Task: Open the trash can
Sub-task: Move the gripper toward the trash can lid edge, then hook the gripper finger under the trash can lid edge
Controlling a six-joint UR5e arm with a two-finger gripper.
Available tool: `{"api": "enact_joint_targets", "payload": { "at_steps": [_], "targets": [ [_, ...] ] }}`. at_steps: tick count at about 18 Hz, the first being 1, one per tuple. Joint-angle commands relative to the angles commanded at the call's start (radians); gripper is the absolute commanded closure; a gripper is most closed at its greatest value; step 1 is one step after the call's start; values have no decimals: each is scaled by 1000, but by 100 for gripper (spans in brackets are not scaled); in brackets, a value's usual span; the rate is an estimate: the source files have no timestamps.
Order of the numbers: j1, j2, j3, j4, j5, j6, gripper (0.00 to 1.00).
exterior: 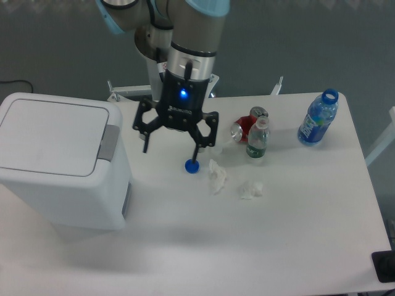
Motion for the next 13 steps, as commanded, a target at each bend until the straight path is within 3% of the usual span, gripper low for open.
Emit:
{"api": "enact_joint_targets", "payload": {
  "at_steps": [13],
  "targets": [
    [-38, -3, -14, -2, -6, 1, 0]
  ]
}}
